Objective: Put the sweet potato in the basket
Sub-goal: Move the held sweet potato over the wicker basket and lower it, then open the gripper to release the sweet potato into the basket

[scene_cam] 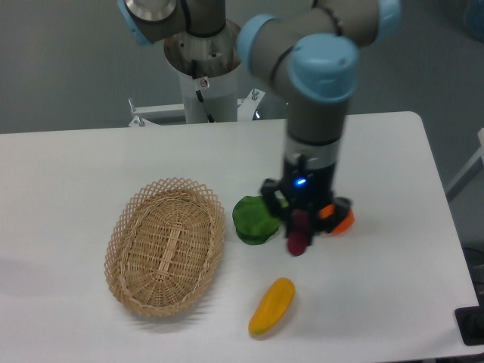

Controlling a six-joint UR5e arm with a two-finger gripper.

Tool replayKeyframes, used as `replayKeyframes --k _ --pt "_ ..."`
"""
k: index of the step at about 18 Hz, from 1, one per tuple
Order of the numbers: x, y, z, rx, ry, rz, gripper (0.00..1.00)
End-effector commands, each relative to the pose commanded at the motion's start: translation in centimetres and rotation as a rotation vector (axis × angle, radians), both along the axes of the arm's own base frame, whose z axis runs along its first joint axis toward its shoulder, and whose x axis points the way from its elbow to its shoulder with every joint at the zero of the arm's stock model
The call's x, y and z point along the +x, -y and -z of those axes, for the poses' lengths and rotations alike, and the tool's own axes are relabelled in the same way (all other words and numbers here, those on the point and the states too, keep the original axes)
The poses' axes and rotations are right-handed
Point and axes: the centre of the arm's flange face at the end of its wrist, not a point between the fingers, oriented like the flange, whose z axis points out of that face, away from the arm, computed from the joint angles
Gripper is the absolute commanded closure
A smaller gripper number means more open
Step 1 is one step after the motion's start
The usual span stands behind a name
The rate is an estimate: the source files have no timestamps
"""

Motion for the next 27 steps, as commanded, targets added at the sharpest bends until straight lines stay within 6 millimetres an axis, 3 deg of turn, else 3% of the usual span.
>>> replayKeyframes --k 3,5,9,11,14,20,25,27 --pt "4.8 -0.8 4.2 -0.076 -0.025 -0.007 0.68" --pt "8.6 -2.3 7.0 -0.113 -0.049 0.011 0.67" --pt "11.7 -4.3 11.2 -0.163 -0.02 0.07 0.67" --pt "12.3 -4.8 12.3 -0.168 -0.023 0.086 0.67" --pt "13.9 -5.0 15.6 -0.226 -0.062 0.164 0.66" --pt "17.1 -5.2 17.1 -0.25 -0.088 0.254 0.66" --pt "17.9 -4.9 17.7 -0.264 -0.086 0.282 0.66" --pt "17.8 -5.0 17.3 -0.257 -0.092 0.281 0.56"
